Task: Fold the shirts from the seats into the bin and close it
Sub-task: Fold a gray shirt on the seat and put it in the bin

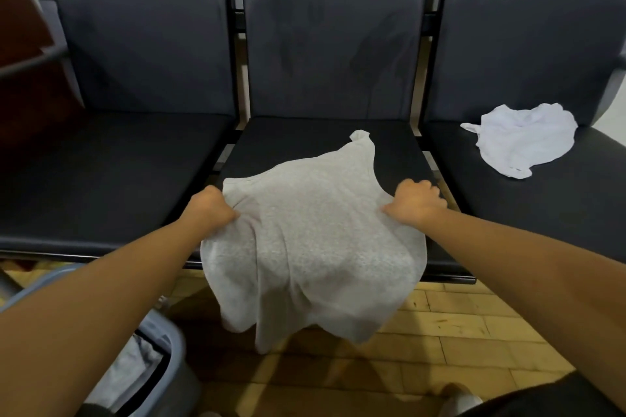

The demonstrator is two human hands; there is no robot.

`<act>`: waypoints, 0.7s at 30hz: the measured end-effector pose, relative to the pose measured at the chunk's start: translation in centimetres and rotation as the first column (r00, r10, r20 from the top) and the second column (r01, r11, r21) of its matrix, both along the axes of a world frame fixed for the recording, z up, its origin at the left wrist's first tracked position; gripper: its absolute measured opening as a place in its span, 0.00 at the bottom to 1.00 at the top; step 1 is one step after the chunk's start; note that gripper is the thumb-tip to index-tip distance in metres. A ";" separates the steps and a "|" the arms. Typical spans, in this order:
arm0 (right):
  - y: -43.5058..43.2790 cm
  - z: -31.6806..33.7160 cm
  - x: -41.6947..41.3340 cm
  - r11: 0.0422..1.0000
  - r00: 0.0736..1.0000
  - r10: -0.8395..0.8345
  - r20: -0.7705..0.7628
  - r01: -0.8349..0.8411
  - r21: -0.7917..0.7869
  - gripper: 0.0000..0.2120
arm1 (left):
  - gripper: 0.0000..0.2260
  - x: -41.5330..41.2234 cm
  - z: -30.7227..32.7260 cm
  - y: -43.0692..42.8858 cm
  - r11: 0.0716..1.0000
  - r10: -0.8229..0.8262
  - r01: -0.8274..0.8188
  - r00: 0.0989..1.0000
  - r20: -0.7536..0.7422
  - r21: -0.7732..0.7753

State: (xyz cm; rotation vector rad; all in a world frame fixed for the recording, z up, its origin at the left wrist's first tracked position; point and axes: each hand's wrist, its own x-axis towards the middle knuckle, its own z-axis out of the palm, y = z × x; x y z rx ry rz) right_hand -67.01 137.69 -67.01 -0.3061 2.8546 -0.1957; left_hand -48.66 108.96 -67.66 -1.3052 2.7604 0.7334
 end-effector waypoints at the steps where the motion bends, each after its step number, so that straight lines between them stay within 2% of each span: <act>1: 0.0 -0.2 -0.3 1.000 1.000 -0.001 0.028 0.002 -0.031 0.25 | 0.13 0.0 0.0 -0.3 1.000 -0.020 0.020 1.000 0.017 -0.017; 3: 0.0 -0.4 -0.4 0.997 0.995 0.043 0.087 -0.037 -0.074 0.12 | 0.07 0.0 0.1 -0.5 1.000 -0.028 0.028 0.999 0.025 0.002; 4: 0.0 -0.3 -0.4 0.996 0.993 0.053 0.108 -0.045 -0.080 0.10 | 0.05 -0.1 0.1 -0.6 1.000 -0.021 0.021 1.000 0.020 0.015; 6: 0.1 0.1 -0.2 0.989 0.986 0.032 0.164 -0.007 -0.150 0.12 | 0.04 -0.2 0.3 -0.4 1.000 -0.009 0.009 1.000 0.000 0.017; 7: 0.1 0.2 -0.2 0.970 0.984 0.016 0.180 0.029 -0.242 0.11 | 0.05 -0.4 0.4 -0.3 1.000 -0.001 0.002 1.000 -0.028 0.020; 9: 0.3 0.6 -0.4 0.862 0.979 -0.042 0.199 0.136 -0.488 0.07 | 0.09 -0.8 0.7 0.0 0.991 0.068 -0.048 0.986 -0.155 0.128; 10: 0.4 0.8 -0.7 0.760 0.965 -0.087 0.248 0.225 -0.609 0.08 | 0.11 -1.0 1.0 0.2 0.967 0.145 -0.085 0.959 -0.243 0.239; 12: 0.7 1.2 -1.2 0.530 0.889 -0.135 0.438 0.439 -0.726 0.14 | 0.11 -1.1 1.5 0.8 0.844 0.365 -0.145 0.861 -0.355 0.517; 13: 0.9 1.3 -1.4 0.460 0.851 -0.138 0.507 0.508 -0.728 0.18 | 0.12 -1.1 1.6 1.1 0.736 0.474 -0.133 0.801 -0.366 0.663; 15: 1.5 1.3 -1.8 0.429 0.813 -0.150 0.563 0.566 -0.704 0.21 | 0.12 -1.1 1.8 1.7 0.483 0.599 -0.036 0.742 -0.301 0.875; 16: 1.8 1.6 -1.7 0.428 0.800 -0.144 0.582 0.581 -0.692 0.20 | 0.11 -1.0 2.1 2.0 0.387 0.608 -0.003 0.753 -0.252 0.922; 17: 2.1 1.7 -1.8 0.429 0.786 -0.126 0.605 0.593 -0.681 0.19 | 0.08 -1.1 2.3 2.1 0.335 0.591 -0.003 0.780 -0.207 0.942; 18: 2.4 2.2 -1.6 0.434 0.760 -0.088 0.644 0.611 -0.662 0.16 | 0.06 -1.2 2.6 2.1 0.324 0.567 -0.022 0.805 -0.175 0.946; 21: 3.3 3.5 -1.4 0.471 0.668 0.123 0.734 0.611 -0.635 0.05 | 0.14 -1.1 3.0 1.7 0.355 0.477 -0.105 0.875 -0.084 0.929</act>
